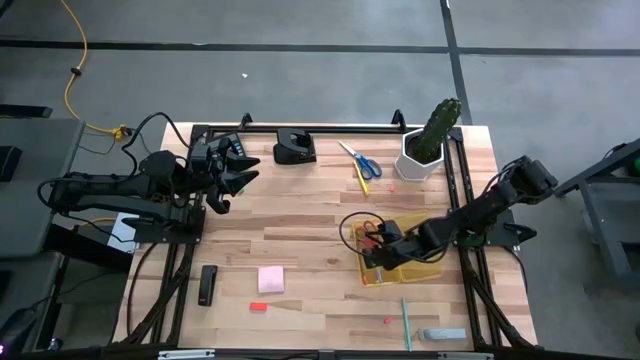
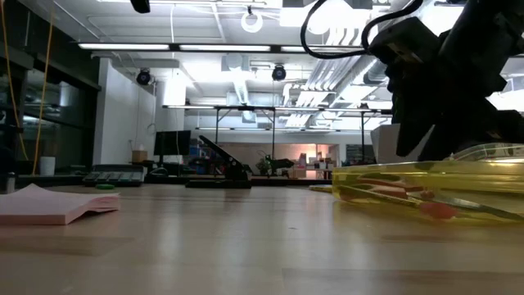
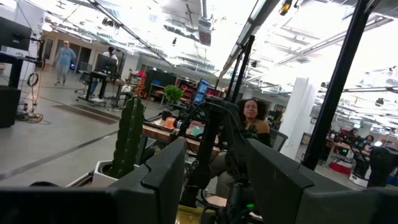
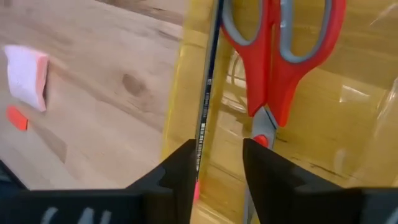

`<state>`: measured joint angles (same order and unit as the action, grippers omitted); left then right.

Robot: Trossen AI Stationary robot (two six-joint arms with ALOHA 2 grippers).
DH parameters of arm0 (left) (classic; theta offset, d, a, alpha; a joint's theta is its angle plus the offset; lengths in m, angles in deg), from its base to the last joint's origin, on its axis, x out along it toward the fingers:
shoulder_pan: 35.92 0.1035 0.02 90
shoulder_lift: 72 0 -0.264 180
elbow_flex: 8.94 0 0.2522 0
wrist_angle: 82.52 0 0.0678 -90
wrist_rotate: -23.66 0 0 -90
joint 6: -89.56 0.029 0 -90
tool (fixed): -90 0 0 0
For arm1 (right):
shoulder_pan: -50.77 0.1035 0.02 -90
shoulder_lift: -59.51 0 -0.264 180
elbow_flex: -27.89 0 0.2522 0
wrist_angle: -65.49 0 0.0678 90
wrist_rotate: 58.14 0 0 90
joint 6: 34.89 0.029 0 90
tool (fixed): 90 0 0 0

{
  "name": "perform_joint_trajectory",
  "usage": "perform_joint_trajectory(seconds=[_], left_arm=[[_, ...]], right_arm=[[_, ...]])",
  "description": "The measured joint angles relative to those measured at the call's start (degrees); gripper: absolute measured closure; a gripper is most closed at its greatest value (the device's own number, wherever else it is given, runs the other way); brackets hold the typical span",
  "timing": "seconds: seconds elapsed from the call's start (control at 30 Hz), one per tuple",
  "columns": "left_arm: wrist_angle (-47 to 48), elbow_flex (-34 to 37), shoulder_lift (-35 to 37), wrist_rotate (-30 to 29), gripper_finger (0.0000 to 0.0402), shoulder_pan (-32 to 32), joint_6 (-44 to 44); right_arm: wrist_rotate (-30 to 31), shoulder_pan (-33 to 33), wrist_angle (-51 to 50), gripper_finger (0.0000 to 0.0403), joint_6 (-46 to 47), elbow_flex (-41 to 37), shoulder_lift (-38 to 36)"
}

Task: Pack school essentials
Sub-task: Put the yellow pen into the yellow box

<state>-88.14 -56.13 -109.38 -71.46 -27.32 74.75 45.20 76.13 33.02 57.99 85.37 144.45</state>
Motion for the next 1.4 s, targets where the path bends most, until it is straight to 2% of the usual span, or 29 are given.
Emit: perform_joint_trajectory(seconds=[0.17, 0.4, 0.6, 0.77, 0.87, 1.07, 1.27, 1.4], left_arm=[[0.0, 0.0, 0.0, 0.02, 0.0245, 0.0, 0.0], [0.28, 0.0, 0.0, 0.02, 0.0245, -0.02, 0.0], [0.26, 0.0, 0.0, 0.04, 0.0245, -0.02, 0.0], [0.26, 0.0, 0.01, 0.05, 0.0245, -0.02, 0.0], [0.26, 0.0, 0.0, 0.04, 0.0245, -0.02, 0.6], [0.24, 0.0, 0.02, 0.02, 0.0245, -0.02, 1.95], [0.26, 0.0, 0.0, -0.02, 0.0245, -0.02, 1.95], [0.29, 0.0, 0.0, -0.04, 0.0245, -0.02, 2.72]], right_arm=[[1.66, 0.02, -2.29, 0.0264, -6.81, 0.0, -5.82], [11.71, 0.05, -3.5, 0.0263, -24.06, 0.0, -19.79], [19.53, -2.37, 3.29, 0.0263, -47.84, 0.0, -28.48], [20.61, -5.49, 11.84, 0.0263, -67.75, 0.02, -32.04], [20.62, -7.17, 16.85, 0.0263, -75.85, 0.02, -32.6], [19.3, -9.08, 20.21, 0.0263, -85.19, 0.02, -32.54], [19.6, -9.29, 19.72, 0.0263, -90.32, 0.02, -32.54], [19.63, -9.29, 19.78, 0.0263, -90.52, 0.02, -32.54]])
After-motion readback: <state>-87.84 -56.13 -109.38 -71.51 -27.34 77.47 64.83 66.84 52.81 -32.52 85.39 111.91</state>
